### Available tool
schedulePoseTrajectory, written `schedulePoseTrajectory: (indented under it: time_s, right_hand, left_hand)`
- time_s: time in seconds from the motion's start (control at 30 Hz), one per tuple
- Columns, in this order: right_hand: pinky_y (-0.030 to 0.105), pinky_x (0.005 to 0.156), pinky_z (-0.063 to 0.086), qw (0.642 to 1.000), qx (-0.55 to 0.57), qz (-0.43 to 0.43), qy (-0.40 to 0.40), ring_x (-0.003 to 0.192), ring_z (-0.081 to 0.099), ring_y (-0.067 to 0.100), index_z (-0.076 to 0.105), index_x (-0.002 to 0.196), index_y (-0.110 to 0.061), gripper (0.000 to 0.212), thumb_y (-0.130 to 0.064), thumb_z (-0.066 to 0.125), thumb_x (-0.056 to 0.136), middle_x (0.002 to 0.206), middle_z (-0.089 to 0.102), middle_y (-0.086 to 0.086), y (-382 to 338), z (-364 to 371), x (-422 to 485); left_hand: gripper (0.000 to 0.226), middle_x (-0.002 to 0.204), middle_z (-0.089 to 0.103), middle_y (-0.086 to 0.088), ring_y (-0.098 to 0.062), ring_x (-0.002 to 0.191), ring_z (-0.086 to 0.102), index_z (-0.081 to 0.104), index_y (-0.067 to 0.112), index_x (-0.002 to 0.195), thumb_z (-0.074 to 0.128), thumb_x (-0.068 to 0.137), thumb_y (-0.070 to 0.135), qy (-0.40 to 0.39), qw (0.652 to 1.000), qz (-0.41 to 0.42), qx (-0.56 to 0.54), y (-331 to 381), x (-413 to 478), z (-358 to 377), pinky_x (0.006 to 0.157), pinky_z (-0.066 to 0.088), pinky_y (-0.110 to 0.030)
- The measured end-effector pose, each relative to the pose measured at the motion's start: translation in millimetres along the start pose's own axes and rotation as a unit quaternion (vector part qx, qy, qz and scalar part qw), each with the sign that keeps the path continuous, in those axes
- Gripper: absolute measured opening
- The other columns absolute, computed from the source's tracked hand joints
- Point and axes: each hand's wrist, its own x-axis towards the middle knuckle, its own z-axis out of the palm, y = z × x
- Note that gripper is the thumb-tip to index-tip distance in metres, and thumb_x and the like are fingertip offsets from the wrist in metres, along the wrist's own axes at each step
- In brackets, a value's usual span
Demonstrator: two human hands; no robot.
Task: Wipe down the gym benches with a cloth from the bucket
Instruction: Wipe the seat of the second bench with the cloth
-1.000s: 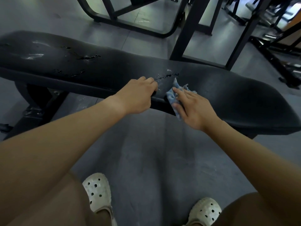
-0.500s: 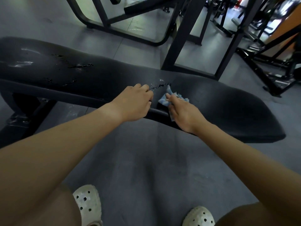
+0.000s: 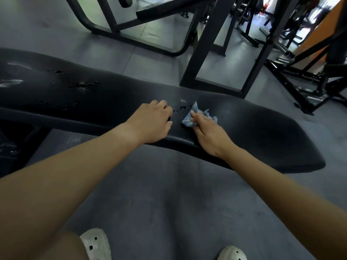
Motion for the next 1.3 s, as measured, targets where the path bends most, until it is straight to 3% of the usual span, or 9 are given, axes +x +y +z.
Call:
schedulePoseTrajectory:
  time_s: [0.17, 0.33, 0.43, 0.6, 0.73, 0.87, 1.0, 1.13, 1.3]
  right_hand:
    - [0.041, 0.123, 0.021, 1.000, -0.004, -0.010, -0.028, 0.154, 0.017, 0.015, 0.036, 0.151, -0.025, 0.044, -0.033, 0.033, 0.109, 0.163, 0.031, -0.010, 10.3, -7.4, 7.0]
    - [0.051, 0.114, 0.025, 0.995, -0.024, 0.100, -0.005, 0.144, 0.032, 0.039, 0.039, 0.145, -0.017, 0.041, -0.034, 0.032, 0.108, 0.157, 0.036, 0.011, 29.4, -16.7, 55.5]
    - [0.052, 0.118, 0.019, 0.990, -0.010, 0.143, 0.014, 0.144, 0.030, 0.041, 0.038, 0.144, -0.012, 0.042, -0.028, 0.032, 0.106, 0.156, 0.035, 0.019, 28.3, -10.2, 78.1]
    - [0.042, 0.124, 0.004, 0.999, -0.001, 0.033, -0.017, 0.156, 0.008, 0.027, 0.031, 0.157, -0.019, 0.048, -0.021, 0.033, 0.109, 0.168, 0.019, 0.005, 8.1, -0.4, 50.3]
    - [0.039, 0.127, 0.001, 0.999, 0.005, -0.022, -0.032, 0.156, 0.003, 0.013, 0.028, 0.159, -0.030, 0.049, -0.029, 0.030, 0.110, 0.168, 0.015, -0.008, 10.3, -1.1, 29.5]
    - [0.041, 0.127, 0.003, 0.999, -0.015, -0.009, -0.032, 0.156, 0.005, 0.011, 0.028, 0.158, -0.035, 0.049, -0.037, 0.027, 0.110, 0.167, 0.016, -0.012, 26.3, -8.9, 52.0]
    - [0.050, 0.126, 0.003, 0.995, -0.055, 0.081, -0.018, 0.156, 0.007, 0.018, 0.024, 0.159, -0.037, 0.051, -0.042, 0.022, 0.108, 0.169, 0.013, -0.008, 49.6, -17.2, 100.2]
    - [0.057, 0.124, -0.002, 0.990, -0.044, 0.132, -0.015, 0.157, 0.003, 0.025, 0.022, 0.160, -0.032, 0.053, -0.037, 0.020, 0.108, 0.169, 0.009, -0.007, 45.6, -14.7, 128.0]
    - [0.048, 0.126, 0.000, 0.998, -0.028, 0.046, -0.012, 0.157, 0.002, 0.023, 0.025, 0.160, -0.029, 0.052, -0.030, 0.026, 0.108, 0.169, 0.013, -0.006, 28.2, -3.3, 111.8]
  left_hand:
    - [0.035, 0.127, 0.057, -0.005, -0.025, 0.112, 0.056, 0.059, 0.017, 0.127, 0.049, 0.102, 0.040, -0.008, 1.000, -0.020, -0.009, -7.2, 8.3, -0.3, 0.093, 0.050, -0.043]
    - [0.034, 0.126, 0.058, -0.003, -0.023, 0.112, 0.056, 0.059, 0.017, 0.127, 0.050, 0.102, 0.039, -0.005, 0.999, -0.030, -0.016, -12.8, 11.0, 1.5, 0.093, 0.050, -0.041]
    - [0.034, 0.124, 0.058, -0.002, -0.022, 0.110, 0.055, 0.059, 0.017, 0.127, 0.049, 0.103, 0.039, -0.007, 1.000, -0.023, -0.013, -11.4, 11.7, 2.5, 0.092, 0.050, -0.041]
    - [0.036, 0.123, 0.056, -0.004, -0.025, 0.110, 0.053, 0.058, 0.016, 0.128, 0.048, 0.102, 0.040, -0.002, 1.000, -0.026, -0.001, -9.0, 16.6, 3.1, 0.088, 0.050, -0.041]
    - [0.040, 0.124, 0.053, -0.006, -0.026, 0.110, 0.052, 0.060, 0.014, 0.127, 0.045, 0.102, 0.042, -0.004, 0.998, -0.045, 0.037, -3.6, 24.1, 6.2, 0.087, 0.052, -0.042]
    - [0.039, 0.123, 0.053, -0.007, -0.025, 0.109, 0.051, 0.067, 0.014, 0.116, 0.044, 0.101, 0.042, 0.007, 0.997, -0.062, 0.040, -0.6, 30.5, 11.5, 0.088, 0.051, -0.041]
    - [0.042, 0.127, 0.059, -0.003, -0.023, 0.113, 0.056, 0.069, 0.016, 0.119, 0.043, 0.100, 0.043, 0.020, 0.998, -0.060, 0.011, -7.4, 31.9, 15.7, 0.100, 0.048, -0.043]
    - [0.041, 0.119, 0.063, 0.001, -0.021, 0.108, 0.058, 0.067, 0.018, 0.122, 0.042, 0.101, 0.044, 0.017, 0.998, -0.053, -0.004, -12.0, 31.3, 15.3, 0.098, 0.049, -0.041]
    - [0.036, 0.112, 0.064, 0.001, -0.021, 0.100, 0.057, 0.069, 0.018, 0.117, 0.048, 0.099, 0.042, 0.035, 0.998, -0.050, -0.008, -14.0, 33.6, 14.4, 0.087, 0.050, -0.038]
